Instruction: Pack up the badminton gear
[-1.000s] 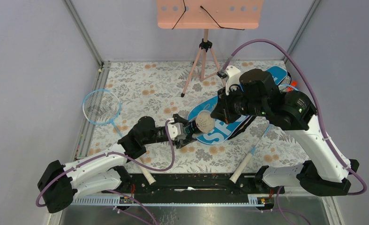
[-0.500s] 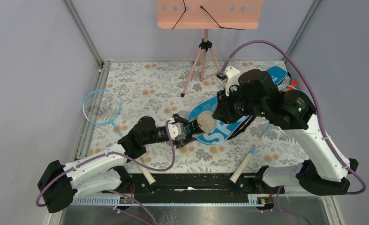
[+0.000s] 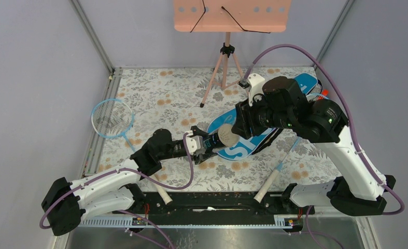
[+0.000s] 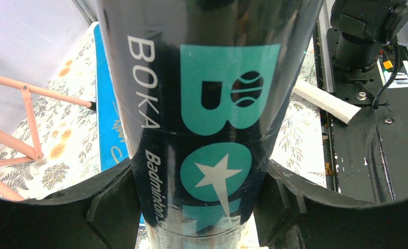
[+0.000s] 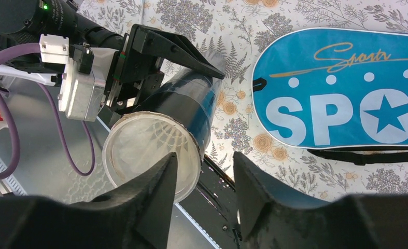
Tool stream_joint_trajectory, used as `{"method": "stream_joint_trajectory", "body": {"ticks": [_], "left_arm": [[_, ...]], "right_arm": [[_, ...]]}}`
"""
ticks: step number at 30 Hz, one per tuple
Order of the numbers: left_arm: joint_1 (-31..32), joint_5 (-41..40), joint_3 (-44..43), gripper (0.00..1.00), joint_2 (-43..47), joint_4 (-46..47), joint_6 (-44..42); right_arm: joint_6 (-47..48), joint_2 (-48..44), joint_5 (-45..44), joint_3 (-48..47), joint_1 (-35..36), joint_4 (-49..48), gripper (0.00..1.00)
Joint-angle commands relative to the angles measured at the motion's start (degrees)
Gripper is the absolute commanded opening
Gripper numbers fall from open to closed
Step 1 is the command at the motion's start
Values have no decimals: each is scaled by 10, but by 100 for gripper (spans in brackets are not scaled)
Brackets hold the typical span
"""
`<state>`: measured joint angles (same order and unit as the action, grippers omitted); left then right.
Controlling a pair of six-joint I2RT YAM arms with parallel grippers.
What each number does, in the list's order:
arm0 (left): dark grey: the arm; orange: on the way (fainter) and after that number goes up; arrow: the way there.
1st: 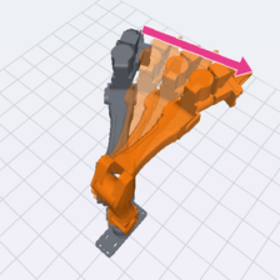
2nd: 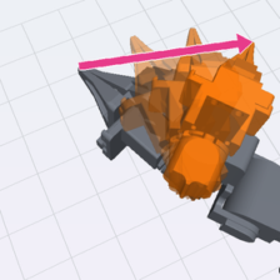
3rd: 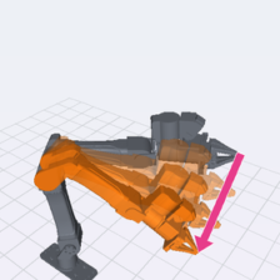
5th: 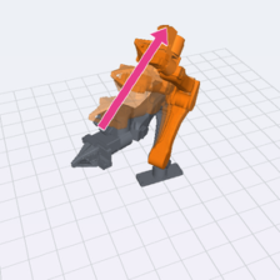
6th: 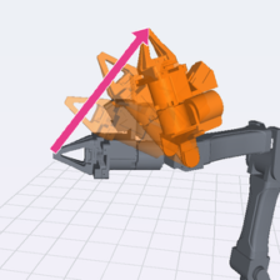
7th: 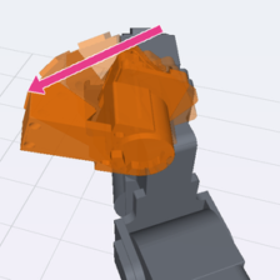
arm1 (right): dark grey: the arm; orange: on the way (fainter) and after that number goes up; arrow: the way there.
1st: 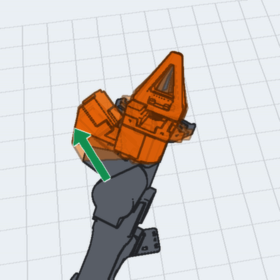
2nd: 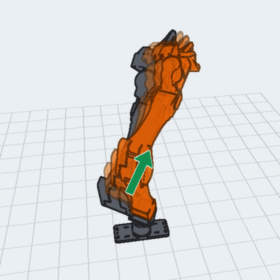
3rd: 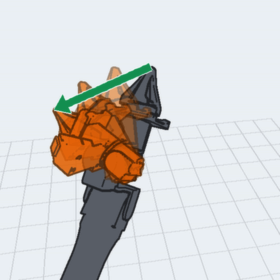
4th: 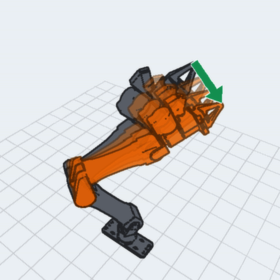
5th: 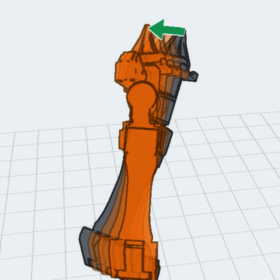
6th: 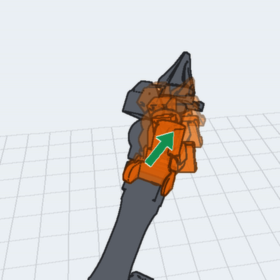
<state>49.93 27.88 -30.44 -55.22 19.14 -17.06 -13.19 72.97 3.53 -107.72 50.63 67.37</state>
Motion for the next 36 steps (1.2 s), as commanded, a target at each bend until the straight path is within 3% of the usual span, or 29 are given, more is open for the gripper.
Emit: {"method": "stream_joint_trajectory", "body": {"ticks": [1, 10, 19, 36], "left_arm": [[2, 9, -15, 0, -2, -18, 11], [2, 10, -14, 0, -2, -10, 19], [2, 15, -13, 0, 0, -5, 24], [2, 31, -12, 0, -1, -2, 27]], "right_arm": [[8, -7, 2, -4, 0, -14, 55], [18, -36, 14, 13, 0, -24, 65], [14, -66, 32, 101, 0, -63, 71], [2, -48, 49, 114, 0, -105, 76]]}}
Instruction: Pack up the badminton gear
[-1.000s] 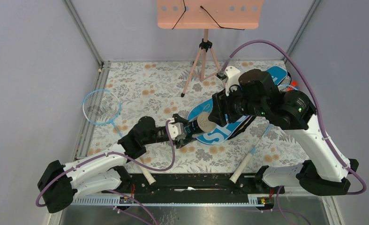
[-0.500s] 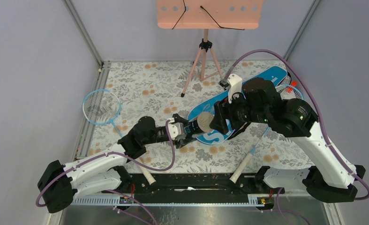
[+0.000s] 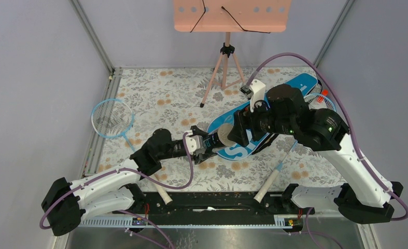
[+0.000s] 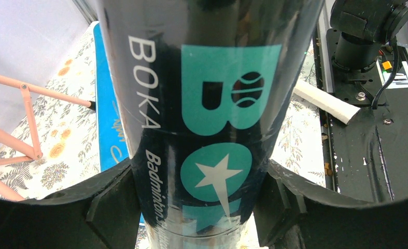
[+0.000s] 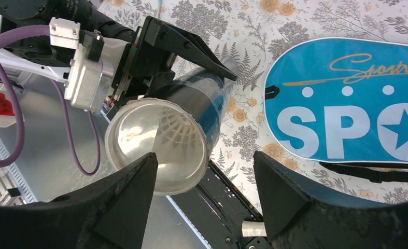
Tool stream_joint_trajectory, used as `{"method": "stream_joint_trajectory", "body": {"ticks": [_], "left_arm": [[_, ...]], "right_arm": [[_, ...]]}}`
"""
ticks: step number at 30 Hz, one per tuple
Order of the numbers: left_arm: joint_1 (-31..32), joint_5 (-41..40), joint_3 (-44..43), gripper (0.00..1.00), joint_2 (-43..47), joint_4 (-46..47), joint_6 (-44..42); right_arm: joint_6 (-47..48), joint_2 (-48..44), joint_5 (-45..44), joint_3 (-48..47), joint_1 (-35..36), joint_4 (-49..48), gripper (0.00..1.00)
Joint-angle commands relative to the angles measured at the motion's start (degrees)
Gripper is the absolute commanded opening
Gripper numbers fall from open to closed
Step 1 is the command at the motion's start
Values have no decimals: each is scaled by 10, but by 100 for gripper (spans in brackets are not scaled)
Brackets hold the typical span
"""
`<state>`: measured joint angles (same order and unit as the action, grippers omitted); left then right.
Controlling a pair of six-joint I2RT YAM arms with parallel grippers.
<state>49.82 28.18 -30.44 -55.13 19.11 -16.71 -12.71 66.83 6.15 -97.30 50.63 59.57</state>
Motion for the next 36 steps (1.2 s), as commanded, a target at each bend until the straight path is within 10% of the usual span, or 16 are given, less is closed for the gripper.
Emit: {"method": "stream_joint_trajectory", "body": {"ticks": [1, 26, 36], "left_arm": [[3, 27, -13, 0, -1, -2, 24], [3, 12, 29, 0, 56, 47, 41], [3, -42, -13, 0, 38, 3, 52]], "right_arm": [[-4, 15, 26, 14, 0, -29, 77], [-54, -18, -84, 195, 1, -87, 95], [4, -45, 11, 55, 1, -231, 100]]}}
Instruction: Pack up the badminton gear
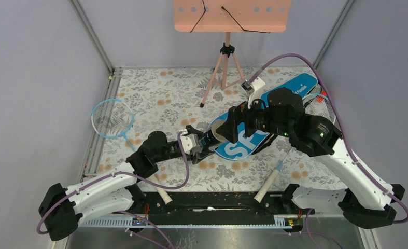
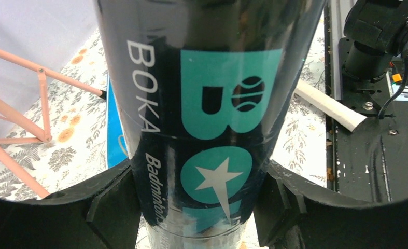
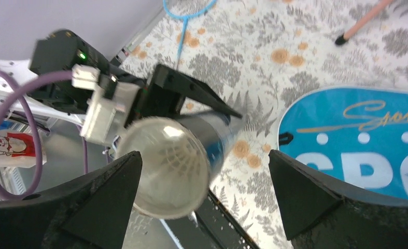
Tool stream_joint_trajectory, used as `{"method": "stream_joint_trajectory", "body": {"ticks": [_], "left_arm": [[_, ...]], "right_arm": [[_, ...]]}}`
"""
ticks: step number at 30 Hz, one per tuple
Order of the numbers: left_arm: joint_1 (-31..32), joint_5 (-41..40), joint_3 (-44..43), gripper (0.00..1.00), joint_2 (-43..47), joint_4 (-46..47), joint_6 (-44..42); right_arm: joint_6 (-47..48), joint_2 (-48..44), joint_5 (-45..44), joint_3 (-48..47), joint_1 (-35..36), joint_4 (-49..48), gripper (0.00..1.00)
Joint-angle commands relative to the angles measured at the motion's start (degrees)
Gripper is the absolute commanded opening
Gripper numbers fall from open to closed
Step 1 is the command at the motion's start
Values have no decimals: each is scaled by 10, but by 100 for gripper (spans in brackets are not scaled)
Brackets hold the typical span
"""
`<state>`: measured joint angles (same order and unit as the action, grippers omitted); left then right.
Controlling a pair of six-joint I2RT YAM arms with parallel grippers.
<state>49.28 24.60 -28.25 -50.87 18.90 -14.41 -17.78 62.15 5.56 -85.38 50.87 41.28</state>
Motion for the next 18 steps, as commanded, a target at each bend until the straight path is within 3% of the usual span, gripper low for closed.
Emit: {"method": "stream_joint_trajectory", "body": {"ticks": [1, 4, 6, 12, 15, 18], "left_arm": [[9, -14, -37, 0, -5, 2, 30], [9, -56, -51, 0, -3, -21, 48], [9, -107, -66, 0, -2, -47, 66], [-5, -366, -154, 0, -20, -193, 171], [-83, -376, -200, 0, -62, -284, 221], [-175, -336, -227, 0, -117, -321, 239]], "right_arm": [[59, 2, 26, -87, -2, -56, 100], [63, 2, 23, -141, -2, -62, 100], [51, -16, -6, -127, -2, -79, 100], [-11, -131, -200, 72, -2, -172, 100], [-12, -166, -286, 152, -2, -184, 100], [-24, -178, -347, 217, -2, -168, 99]]}}
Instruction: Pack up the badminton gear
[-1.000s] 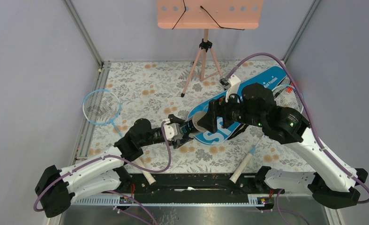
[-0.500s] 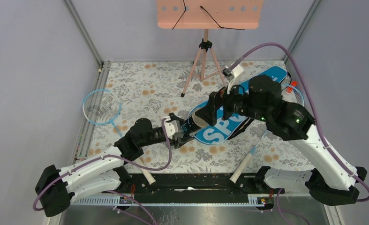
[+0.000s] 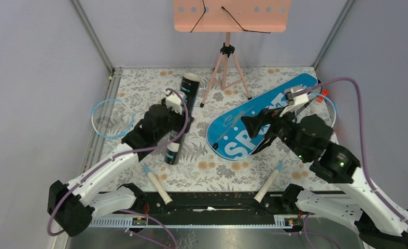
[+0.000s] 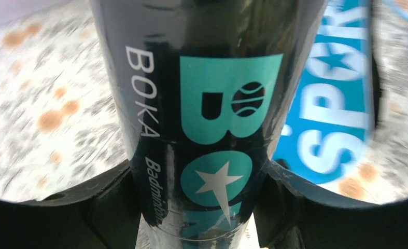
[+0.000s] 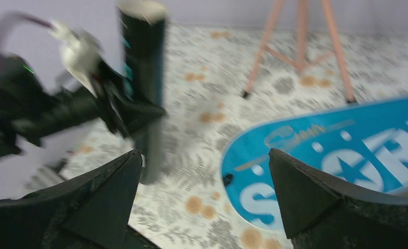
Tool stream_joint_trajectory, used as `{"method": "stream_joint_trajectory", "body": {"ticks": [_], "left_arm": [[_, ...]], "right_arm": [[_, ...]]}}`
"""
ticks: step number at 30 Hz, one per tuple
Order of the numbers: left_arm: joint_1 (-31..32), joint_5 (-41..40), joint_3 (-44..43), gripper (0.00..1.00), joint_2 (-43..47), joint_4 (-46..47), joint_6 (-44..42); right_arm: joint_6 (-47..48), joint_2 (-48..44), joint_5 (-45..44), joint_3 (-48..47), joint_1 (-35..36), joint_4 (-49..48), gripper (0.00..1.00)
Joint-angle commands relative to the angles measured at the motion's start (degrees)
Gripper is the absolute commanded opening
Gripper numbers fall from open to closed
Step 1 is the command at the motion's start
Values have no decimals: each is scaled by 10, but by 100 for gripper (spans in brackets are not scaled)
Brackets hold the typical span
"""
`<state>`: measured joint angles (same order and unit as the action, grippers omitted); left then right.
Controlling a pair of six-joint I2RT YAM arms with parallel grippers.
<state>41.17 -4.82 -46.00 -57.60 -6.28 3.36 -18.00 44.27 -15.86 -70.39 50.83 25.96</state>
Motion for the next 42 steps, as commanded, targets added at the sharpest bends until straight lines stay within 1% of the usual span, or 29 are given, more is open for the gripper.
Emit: {"method": "stream_joint_trajectory", "body": {"ticks": [1, 3, 6, 10, 12, 15, 17, 18, 20, 21, 23, 25, 26, 28, 32, 37, 39, 40, 42], "left_arm": [[-120, -21, -58, 0, -69, -73, 63], [-168, 14, -81, 0, -121, -80, 65], [-213, 13, -140, 0, -219, -105, 64], [-262, 23, -222, 2, -335, -137, 86], [-278, 43, -249, 5, -381, -142, 90], [-290, 64, -280, 13, -437, -144, 104], [-295, 68, -295, 16, -465, -146, 112], [-297, 71, -298, 20, -476, -146, 116], [-299, 73, -302, 28, -488, -145, 124], [-301, 73, -301, 38, -490, -143, 126], [-302, 77, -296, 65, -484, -142, 127], [-303, 78, -289, 96, -469, -140, 126], [-303, 78, -284, 98, -454, -139, 127], [-303, 79, -267, 99, -417, -128, 127], [-301, 80, -210, 99, -309, -85, 135], [-289, 87, -81, 99, -141, 6, 156], [-282, 97, -37, 99, -94, 42, 164], [-280, 102, -18, 99, -77, 56, 168], [-277, 112, 4, 99, -52, 61, 175]], "right_arm": [[-27, 2, -141, 82, -2, -4, 100], [-51, 11, -141, 107, -7, 27, 100], [-103, 21, -135, 147, -36, 43, 100], [-132, 41, -101, 193, -120, 40, 100], [-144, 49, -92, 218, -156, 24, 100], [-161, 59, -94, 258, -199, -5, 100], [-173, 70, -76, 279, -229, -20, 99], [-178, 77, -62, 289, -245, -29, 100], [-189, 97, -27, 308, -288, -48, 100], [-192, 108, -7, 316, -305, -61, 100], [-196, 141, 27, 325, -336, -75, 100], [-207, 168, 43, 330, -360, -86, 100], [-211, 180, 48, 332, -369, -93, 100], [-217, 204, 60, 335, -386, -112, 100], [-236, 255, 65, 337, -406, -159, 100], [-259, 335, 80, 323, -413, -210, 99], [-263, 369, 91, 312, -414, -219, 98], [-265, 384, 97, 307, -414, -226, 97], [-266, 414, 118, 296, -414, -239, 90]]}}
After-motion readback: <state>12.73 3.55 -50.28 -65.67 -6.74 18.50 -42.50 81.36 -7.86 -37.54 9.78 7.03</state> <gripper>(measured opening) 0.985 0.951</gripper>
